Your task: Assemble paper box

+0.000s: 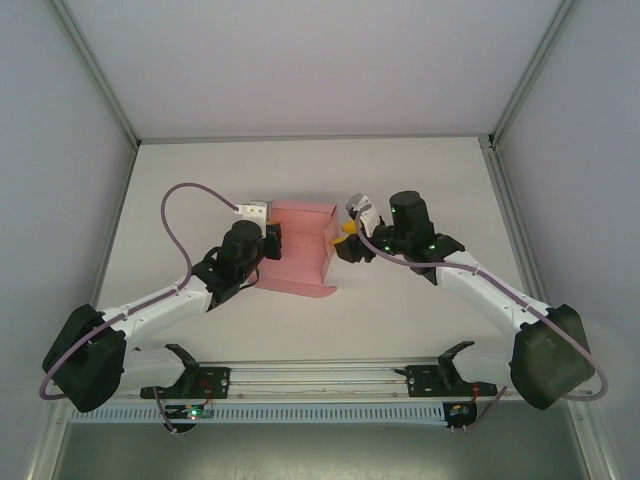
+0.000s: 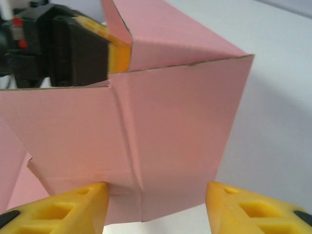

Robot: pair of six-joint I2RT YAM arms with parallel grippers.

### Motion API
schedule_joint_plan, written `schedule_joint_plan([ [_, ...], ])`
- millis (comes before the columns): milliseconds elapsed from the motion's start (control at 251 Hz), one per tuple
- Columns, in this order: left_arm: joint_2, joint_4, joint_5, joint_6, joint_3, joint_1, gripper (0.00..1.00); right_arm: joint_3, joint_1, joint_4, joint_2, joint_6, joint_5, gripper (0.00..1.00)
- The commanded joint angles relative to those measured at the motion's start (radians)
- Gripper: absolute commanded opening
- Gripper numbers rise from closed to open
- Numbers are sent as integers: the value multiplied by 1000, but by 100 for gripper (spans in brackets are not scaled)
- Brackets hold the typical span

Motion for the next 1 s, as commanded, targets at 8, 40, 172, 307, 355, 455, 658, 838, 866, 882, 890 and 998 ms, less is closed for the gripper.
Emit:
schedule_joint_plan([
  [8, 4, 54, 43, 7, 13, -13, 0, 39, 17, 117, 21, 75, 193, 57],
  [40, 7, 58, 32, 8, 11, -14, 0, 43, 17, 119, 18, 82, 186, 60],
  [172, 5, 33, -146, -64, 12, -15, 0, 60, 15, 23, -9, 128, 261, 78],
  [307, -11, 139, -295, -140, -31, -15, 0, -7, 7, -51, -99, 324, 439, 89],
  [355, -9, 153, -337, -155, -28, -13, 0, -44, -2, -36, -144, 397, 416, 91],
  [455, -1, 198, -365, -141, -19, -14, 0, -128, 1, 108, -229, 505, 243, 91],
  [658, 13, 269, -330, -122, -9, -14, 0, -153, 32, 254, -216, 621, 67, 89],
  [838, 11, 304, -302, -127, -9, -14, 0, -120, 47, 335, -133, 646, 26, 76],
  [866, 12, 302, -303, -128, -8, -14, 0, -118, 52, 354, -123, 656, 14, 76],
  [882, 12, 303, -302, -126, -8, -15, 0, -115, 48, 363, -118, 659, 10, 76],
  [890, 12, 304, -302, -127, -9, -15, 0, -114, 55, 367, -116, 661, 9, 76],
  [998, 6, 331, -293, -128, -24, -15, 0, -119, 62, 408, -98, 701, 24, 61],
])
